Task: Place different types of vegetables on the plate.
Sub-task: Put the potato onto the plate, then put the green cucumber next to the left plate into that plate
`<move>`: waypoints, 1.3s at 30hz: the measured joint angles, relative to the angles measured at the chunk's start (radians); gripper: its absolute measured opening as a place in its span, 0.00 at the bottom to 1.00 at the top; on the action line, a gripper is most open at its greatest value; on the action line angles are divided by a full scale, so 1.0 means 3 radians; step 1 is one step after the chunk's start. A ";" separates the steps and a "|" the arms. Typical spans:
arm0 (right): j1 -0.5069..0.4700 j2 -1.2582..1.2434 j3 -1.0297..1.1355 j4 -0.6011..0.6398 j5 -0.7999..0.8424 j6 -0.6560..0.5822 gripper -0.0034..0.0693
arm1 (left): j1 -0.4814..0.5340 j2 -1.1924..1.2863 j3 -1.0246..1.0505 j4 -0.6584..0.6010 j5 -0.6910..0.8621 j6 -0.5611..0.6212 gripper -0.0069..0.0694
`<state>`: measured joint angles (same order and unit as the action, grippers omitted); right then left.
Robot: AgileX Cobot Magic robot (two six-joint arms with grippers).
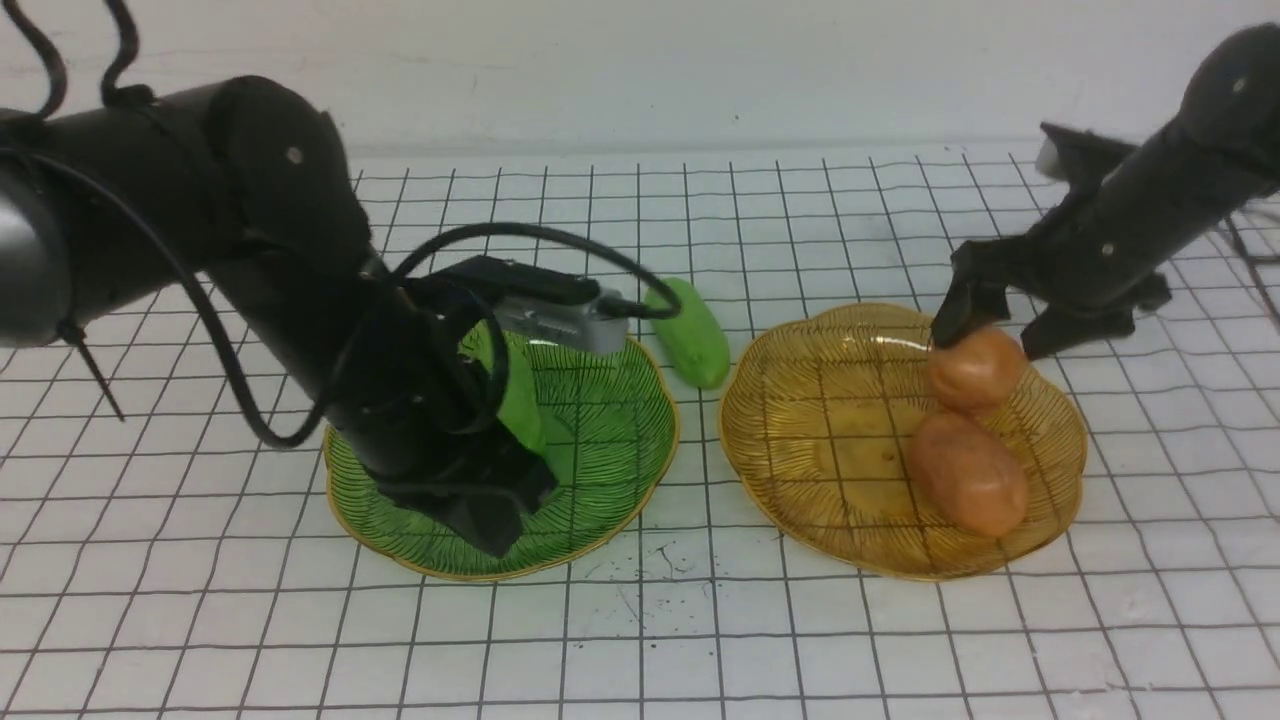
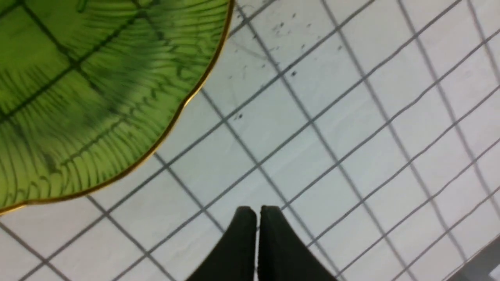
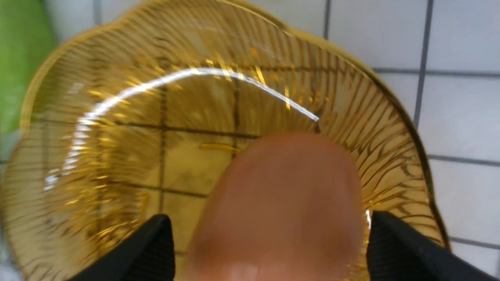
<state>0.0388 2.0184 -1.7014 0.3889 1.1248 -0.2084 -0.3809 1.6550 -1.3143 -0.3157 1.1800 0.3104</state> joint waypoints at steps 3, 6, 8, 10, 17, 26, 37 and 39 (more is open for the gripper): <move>0.0000 -0.0086 -0.0331 -0.0106 0.0270 0.0060 0.78 | -0.0069 0.0000 -0.0200 0.0012 -0.0008 -0.0144 0.08; -0.0004 -0.0319 -0.0618 -0.0174 0.0329 0.0172 0.64 | -0.0097 0.0000 -0.0504 0.0013 -0.0074 -0.0394 0.08; -0.0004 -0.0513 -0.0651 -0.0182 0.0351 0.0218 0.56 | -0.0096 0.0016 -0.0680 0.0021 -0.0116 -0.0568 0.08; -0.0004 -0.0765 -0.0657 -0.0183 0.0385 0.0240 0.44 | -0.0096 0.0044 -0.0862 0.0054 -0.0116 -0.0680 0.08; -0.0004 -0.2238 0.0059 0.0008 0.0432 0.0198 0.05 | -0.0156 0.0654 -0.1998 0.0314 -0.0088 -0.1057 0.08; -0.0004 -0.4120 0.1437 0.0247 0.0404 -0.0004 0.03 | -0.0167 0.1548 -0.2856 0.0617 -0.0092 -0.1439 0.09; -0.0004 -0.5163 0.2217 0.0336 0.0003 -0.0016 0.03 | -0.0170 0.2249 -0.3137 0.0624 -0.0820 -0.1546 0.47; -0.0004 -0.5154 0.2222 0.0336 0.0015 -0.0016 0.03 | -0.0170 0.2312 -0.3139 0.0624 -0.0933 -0.1554 0.56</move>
<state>0.0377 0.4723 -1.0348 0.4897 1.1292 -0.2132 -0.4319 2.3486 -2.2560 -0.1284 0.9000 -0.1559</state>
